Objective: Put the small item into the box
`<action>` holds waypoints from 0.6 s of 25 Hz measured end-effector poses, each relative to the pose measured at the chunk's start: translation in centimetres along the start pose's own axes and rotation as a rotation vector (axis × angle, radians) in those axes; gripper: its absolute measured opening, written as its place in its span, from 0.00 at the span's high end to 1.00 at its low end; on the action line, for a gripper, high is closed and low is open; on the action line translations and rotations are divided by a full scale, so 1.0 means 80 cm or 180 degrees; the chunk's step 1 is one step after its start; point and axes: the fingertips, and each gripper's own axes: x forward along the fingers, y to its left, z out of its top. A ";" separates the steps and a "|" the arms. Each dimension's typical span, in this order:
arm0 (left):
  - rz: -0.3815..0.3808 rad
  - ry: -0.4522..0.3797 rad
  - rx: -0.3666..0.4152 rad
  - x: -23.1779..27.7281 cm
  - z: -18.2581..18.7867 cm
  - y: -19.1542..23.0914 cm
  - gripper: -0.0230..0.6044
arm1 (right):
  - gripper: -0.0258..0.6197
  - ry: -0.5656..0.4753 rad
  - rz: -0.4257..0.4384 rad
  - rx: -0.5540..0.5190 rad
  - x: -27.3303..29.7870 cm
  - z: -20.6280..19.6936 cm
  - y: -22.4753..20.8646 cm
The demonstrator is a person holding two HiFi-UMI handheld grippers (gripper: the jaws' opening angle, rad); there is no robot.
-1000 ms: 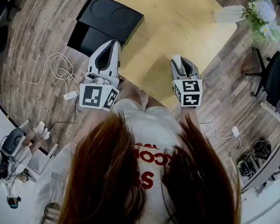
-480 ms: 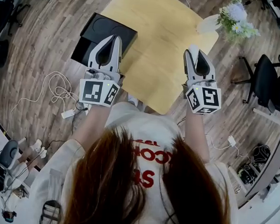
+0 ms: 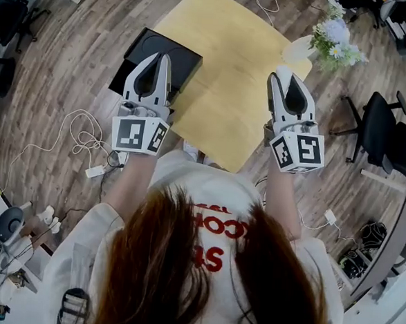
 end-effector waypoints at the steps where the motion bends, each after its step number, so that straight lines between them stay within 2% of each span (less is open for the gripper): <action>1: 0.0079 0.0010 0.0020 -0.006 0.000 0.009 0.95 | 0.75 -0.0007 0.0072 0.0013 0.007 0.001 0.007; 15: 0.1409 0.0011 0.0259 -0.150 0.026 0.142 0.95 | 0.75 -0.0007 0.1494 0.0044 0.114 0.004 0.185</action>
